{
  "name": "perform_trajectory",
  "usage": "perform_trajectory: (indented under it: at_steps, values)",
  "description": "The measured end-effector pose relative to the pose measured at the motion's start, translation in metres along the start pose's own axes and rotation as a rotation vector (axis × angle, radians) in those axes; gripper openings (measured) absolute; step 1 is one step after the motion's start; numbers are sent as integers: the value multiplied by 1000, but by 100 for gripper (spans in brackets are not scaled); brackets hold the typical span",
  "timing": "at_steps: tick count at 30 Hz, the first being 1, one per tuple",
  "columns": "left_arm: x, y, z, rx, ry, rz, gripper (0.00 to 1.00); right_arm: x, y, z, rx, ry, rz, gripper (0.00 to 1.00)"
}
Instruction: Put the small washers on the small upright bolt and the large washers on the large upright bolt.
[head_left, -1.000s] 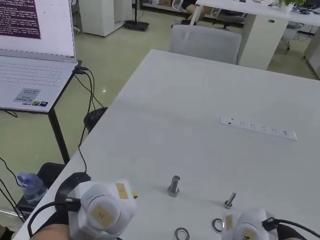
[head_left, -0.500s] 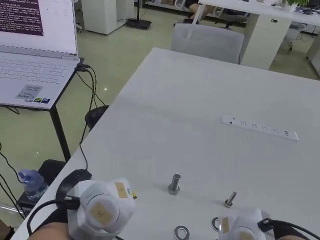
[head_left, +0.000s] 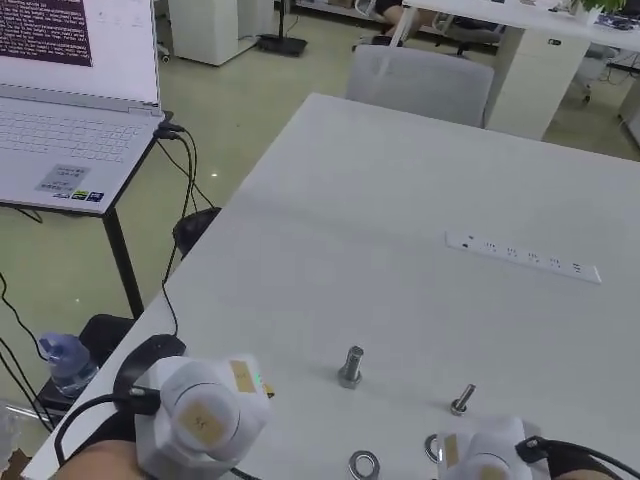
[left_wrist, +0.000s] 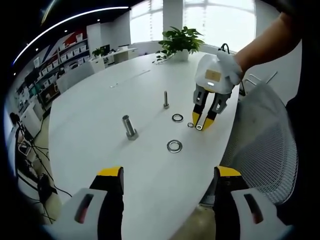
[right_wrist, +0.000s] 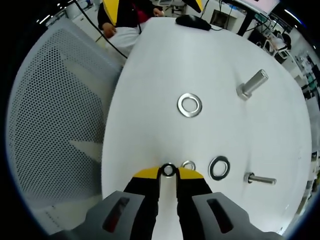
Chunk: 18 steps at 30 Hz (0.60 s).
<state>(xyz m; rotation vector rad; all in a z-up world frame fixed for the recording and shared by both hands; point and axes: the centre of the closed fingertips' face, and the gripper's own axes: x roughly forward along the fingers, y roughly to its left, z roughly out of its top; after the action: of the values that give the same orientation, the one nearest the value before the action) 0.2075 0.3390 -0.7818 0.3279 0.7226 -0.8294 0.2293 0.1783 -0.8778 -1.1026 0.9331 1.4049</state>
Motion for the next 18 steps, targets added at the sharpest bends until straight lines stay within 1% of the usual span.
perform_trajectory:
  at_steps: [2, 6, 8, 10, 15, 18]
  values:
    - [0, 1, 1, 2, -2, 1, 73, 0, 0, -1, 5, -4, 0, 13]
    - [0, 1, 2, 3, -5, 2, 73, -3, 2, -2, 32, -14, 17, 13]
    - [0, 2, 2, 3, -4, 2, 73, -5, 1, -4, 37, -10, 16, 13]
    - [0, 2, 2, 5, -3, 1, 73, -7, 0, -8, 60, -4, 28, 13]
    - [1, 2, 2, 8, -5, 0, 73, -20, -8, -17, 89, 9, 21, 13]
    - [1, 2, 2, 10, -5, 1, 73, -30, -17, -23, 109, 21, 11, 13]
